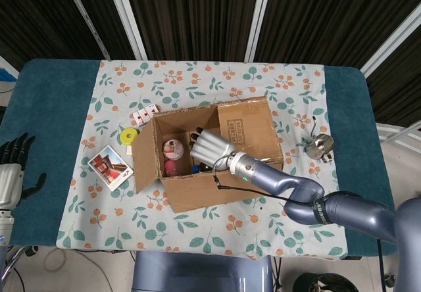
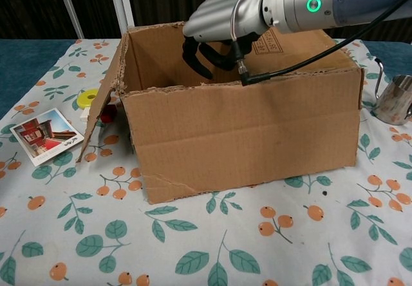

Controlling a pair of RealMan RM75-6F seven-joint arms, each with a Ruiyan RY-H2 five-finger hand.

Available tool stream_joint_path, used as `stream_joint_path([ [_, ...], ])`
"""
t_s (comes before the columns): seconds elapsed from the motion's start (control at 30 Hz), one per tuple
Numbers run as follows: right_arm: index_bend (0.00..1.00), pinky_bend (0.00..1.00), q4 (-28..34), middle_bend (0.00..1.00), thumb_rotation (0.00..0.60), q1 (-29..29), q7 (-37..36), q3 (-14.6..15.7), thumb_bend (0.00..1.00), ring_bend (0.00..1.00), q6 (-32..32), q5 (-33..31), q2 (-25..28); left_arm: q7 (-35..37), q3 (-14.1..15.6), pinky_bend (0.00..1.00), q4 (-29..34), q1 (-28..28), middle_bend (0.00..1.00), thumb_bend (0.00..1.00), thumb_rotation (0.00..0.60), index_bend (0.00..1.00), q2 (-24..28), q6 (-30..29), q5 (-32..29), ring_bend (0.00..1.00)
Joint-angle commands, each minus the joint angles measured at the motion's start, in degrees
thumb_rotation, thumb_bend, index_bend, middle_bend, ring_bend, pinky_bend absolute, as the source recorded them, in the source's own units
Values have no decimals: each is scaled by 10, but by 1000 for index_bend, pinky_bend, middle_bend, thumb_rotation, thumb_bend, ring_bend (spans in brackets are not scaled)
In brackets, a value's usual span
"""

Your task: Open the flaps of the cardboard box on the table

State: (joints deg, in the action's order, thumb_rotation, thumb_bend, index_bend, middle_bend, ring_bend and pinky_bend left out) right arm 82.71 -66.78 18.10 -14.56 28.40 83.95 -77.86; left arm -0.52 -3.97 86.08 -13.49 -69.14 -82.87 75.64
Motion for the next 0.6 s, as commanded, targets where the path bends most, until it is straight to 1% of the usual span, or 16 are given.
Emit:
stream_joint_path([
  [0.03,578,260,-15,409,600,-16,13,18,1000,260,-20,18,10,-2,-1,43,2,1,0,330,600,0,0,3,1,0],
  [0.17,591,260,-24,423,600,-33,29,35,1000,266,-40,37,26,-2,-5,43,4,3,0,331,600,0,0,5,1,0],
  [0.33,597,261,-24,428,600,-49,47,48,1000,268,-57,53,50,-2,-7,43,7,4,0,330,600,0,1,11,0,0],
  [0.6,603,262,0,436,600,-68,86,66,1000,274,-81,72,97,0,-11,43,12,6,0,331,600,0,4,18,1,0],
])
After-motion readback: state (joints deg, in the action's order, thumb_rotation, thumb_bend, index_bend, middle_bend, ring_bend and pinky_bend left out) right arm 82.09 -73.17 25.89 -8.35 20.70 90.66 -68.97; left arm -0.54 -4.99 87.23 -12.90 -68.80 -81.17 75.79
